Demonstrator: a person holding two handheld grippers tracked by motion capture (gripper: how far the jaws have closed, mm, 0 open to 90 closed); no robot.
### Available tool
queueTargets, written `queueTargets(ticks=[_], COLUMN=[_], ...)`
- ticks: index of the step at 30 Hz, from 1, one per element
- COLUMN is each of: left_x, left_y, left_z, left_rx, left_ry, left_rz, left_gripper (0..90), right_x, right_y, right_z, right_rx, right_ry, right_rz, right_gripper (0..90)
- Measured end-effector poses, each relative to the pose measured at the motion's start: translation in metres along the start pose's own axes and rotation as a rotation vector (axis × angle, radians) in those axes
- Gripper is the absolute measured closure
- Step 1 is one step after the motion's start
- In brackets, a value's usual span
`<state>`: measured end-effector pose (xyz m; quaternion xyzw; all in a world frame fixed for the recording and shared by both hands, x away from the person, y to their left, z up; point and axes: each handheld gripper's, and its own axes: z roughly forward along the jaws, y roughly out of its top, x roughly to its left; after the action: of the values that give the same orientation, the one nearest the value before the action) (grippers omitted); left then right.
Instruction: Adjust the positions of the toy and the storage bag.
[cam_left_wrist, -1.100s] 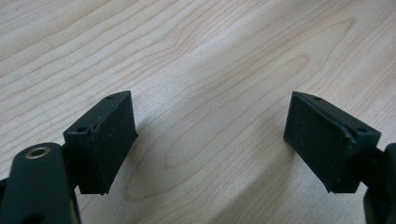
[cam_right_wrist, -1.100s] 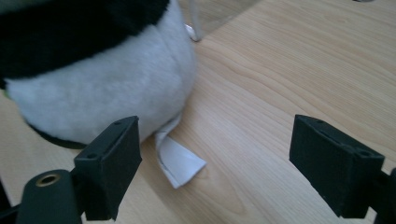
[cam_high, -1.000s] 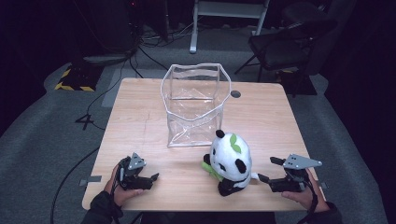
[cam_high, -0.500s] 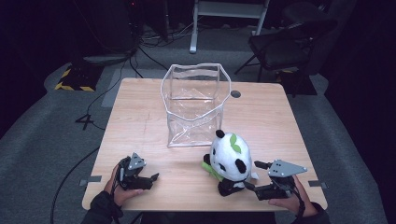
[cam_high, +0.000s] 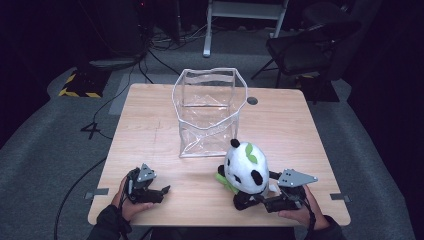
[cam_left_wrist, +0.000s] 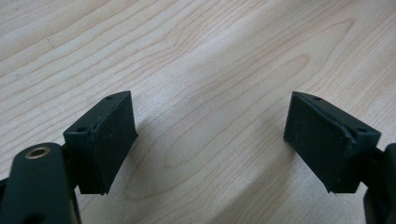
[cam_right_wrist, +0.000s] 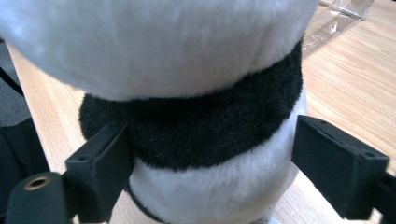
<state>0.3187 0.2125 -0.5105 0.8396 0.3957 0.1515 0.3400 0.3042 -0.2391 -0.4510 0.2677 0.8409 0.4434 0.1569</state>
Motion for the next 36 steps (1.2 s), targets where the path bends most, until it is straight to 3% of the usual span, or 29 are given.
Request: queueTargets(ticks=[3, 9, 11, 13, 15, 22, 27, 36], left_x=[0.0, 0.0, 0.0, 0.0, 0.0, 0.0, 0.0, 0.0], left_y=[0.0, 0.0, 0.0, 0.0, 0.0, 0.0, 0.0, 0.0], left_z=[0.0, 0.0, 0.0, 0.0, 0.0, 0.0, 0.0, 0.0], left_rx=[0.001, 0.0, 0.001, 0.001, 0.001, 0.001, 0.0, 0.0], left_ry=[0.0, 0.0, 0.0, 0.0, 0.0, -0.001, 0.0, 0.0], left_rz=[0.0, 0.0, 0.0, 0.0, 0.0, 0.0, 0.0, 0.0], left_gripper=[16.9, 17.0, 17.0, 17.0, 16.9, 17.0, 17.0, 17.0], right_x=[-0.004, -0.008, -0.008, -0.007, -0.007, -0.008, -0.009, -0.032], right_y=[-0.001, -0.001, -0.002, -0.002, -0.001, -0.003, -0.007, -0.03], right_z=[0.004, 0.009, 0.009, 0.008, 0.007, 0.003, -0.004, -0.034], right_rx=[0.005, 0.017, 0.014, 0.014, 0.017, 0.01, 0.007, -0.006], right_ry=[-0.008, 0.01, 0.041, 0.04, 0.046, 0.048, 0.021, -0.068], right_rz=[0.018, 0.021, 0.012, -0.01, -0.039, -0.059, -0.062, 0.02], right_gripper=[3.0, 1.0, 14.7, 24.2, 30.1, 45.7, 48.9, 48.4])
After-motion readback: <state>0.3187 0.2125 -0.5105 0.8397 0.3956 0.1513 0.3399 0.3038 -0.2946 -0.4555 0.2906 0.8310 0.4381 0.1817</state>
